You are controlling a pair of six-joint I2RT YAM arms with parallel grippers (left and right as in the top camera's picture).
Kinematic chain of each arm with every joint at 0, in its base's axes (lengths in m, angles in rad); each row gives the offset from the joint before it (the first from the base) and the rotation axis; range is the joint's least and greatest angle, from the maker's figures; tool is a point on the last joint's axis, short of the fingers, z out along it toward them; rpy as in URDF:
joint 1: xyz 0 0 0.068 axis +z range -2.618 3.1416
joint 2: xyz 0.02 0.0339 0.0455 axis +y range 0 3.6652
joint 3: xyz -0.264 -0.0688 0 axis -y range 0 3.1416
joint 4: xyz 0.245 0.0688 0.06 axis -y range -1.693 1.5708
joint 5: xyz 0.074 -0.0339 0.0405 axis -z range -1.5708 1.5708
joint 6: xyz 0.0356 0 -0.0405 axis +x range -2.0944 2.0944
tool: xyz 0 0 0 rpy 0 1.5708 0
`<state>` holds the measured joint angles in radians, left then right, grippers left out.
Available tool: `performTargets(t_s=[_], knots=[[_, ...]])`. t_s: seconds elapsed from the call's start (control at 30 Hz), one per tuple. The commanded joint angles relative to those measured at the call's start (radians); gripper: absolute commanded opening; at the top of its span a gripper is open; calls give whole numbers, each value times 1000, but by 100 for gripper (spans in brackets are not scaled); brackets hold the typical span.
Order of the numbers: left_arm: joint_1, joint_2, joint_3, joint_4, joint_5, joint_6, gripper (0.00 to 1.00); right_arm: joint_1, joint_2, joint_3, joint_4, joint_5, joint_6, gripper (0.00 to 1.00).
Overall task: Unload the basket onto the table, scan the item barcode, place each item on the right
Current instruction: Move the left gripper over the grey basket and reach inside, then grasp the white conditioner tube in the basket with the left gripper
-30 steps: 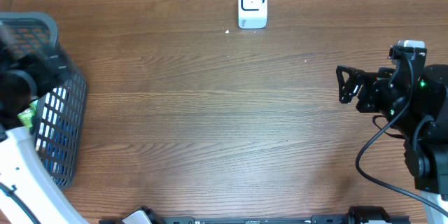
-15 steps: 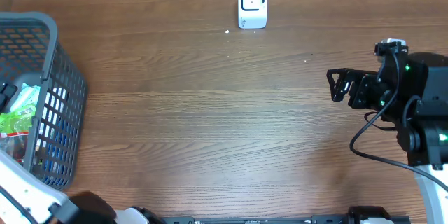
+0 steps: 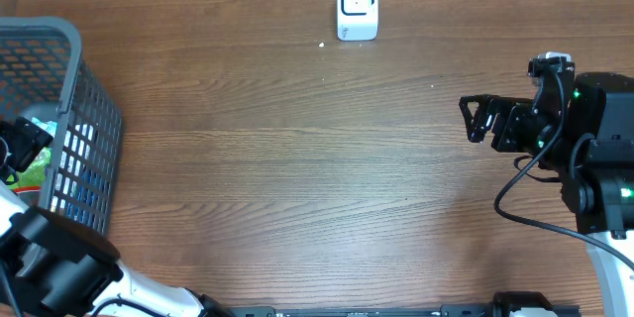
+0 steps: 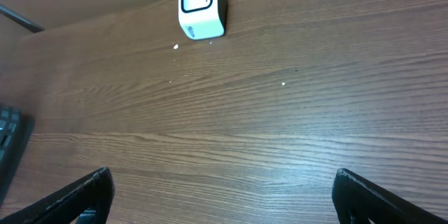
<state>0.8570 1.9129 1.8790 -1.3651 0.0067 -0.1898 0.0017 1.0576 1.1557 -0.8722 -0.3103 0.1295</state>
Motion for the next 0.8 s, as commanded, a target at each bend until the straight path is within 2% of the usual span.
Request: performTargets(t_s=[0.0, 0.43, 0.77], knots=[[-13, 57, 12, 8, 11, 52, 90, 3, -7, 30, 14, -6, -8, 100], [-23, 201, 12, 20, -75, 25, 84, 3, -7, 30, 13, -6, -8, 100], [-27, 287, 6, 27, -122, 30, 84, 3, -7, 30, 10, -6, -8, 100]])
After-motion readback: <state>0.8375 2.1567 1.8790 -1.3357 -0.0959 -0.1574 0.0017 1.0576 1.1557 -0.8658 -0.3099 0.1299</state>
